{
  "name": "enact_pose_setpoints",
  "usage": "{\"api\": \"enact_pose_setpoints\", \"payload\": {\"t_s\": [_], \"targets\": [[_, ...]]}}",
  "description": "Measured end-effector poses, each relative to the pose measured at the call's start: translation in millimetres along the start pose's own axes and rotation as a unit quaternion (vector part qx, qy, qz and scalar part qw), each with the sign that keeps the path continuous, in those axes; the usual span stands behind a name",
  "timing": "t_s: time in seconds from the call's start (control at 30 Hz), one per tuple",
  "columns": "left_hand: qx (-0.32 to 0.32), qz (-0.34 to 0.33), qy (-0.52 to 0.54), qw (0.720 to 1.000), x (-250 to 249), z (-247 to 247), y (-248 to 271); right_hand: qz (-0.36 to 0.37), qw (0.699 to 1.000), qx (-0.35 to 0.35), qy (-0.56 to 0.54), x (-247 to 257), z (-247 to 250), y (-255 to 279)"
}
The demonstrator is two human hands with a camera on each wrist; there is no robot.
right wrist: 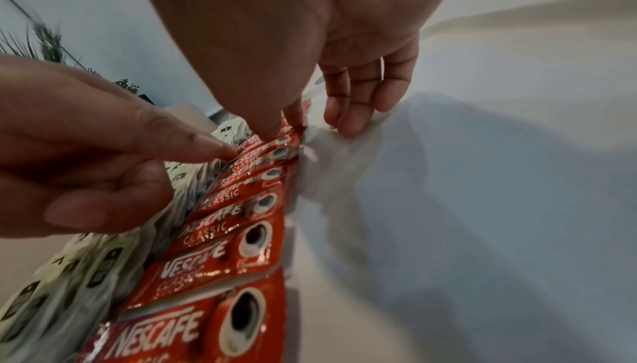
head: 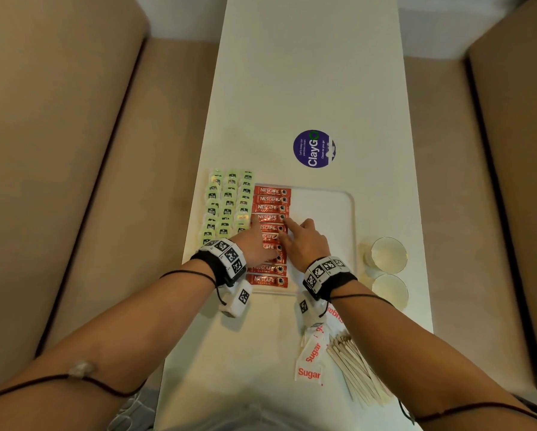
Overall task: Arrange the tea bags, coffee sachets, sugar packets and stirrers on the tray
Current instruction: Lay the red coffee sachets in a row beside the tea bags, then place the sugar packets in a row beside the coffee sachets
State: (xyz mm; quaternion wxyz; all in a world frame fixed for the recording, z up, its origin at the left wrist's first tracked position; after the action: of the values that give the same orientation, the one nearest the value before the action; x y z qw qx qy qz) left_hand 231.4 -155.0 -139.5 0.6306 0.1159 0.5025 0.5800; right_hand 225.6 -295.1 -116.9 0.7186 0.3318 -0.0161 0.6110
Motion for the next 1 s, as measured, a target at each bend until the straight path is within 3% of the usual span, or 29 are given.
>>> {"api": "enact_pose_setpoints", "payload": {"t_s": [0.43,0.63,1.0], "targets": [[-0.029,-0.031,-0.015,0.999,-12,16,14,-0.003,1.000,-0.001,-0.020,-5,4,8],[-0.038,-0.078,-0.053,0.995,-21,22,52,0.031,0.998,-0.014,-0.050,-12,31,44],[0.001,-0.105,-0.115,0.988,-21,-62,105,0.078,0.996,0.035,-0.033,-69,31,147]]}}
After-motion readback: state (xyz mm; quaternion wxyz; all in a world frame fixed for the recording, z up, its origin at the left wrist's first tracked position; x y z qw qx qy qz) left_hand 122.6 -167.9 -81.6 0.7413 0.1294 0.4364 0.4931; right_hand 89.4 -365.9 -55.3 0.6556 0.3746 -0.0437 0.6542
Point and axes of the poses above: each hand's wrist, its own y-axis away from the middle knuckle, its own z-axis out of the back of the hand, x = y × z, the point moved 10 cm from there along -y, towards the middle knuckle, and after that the axes turned 3 degrees about -y, right-handed, at the moved point
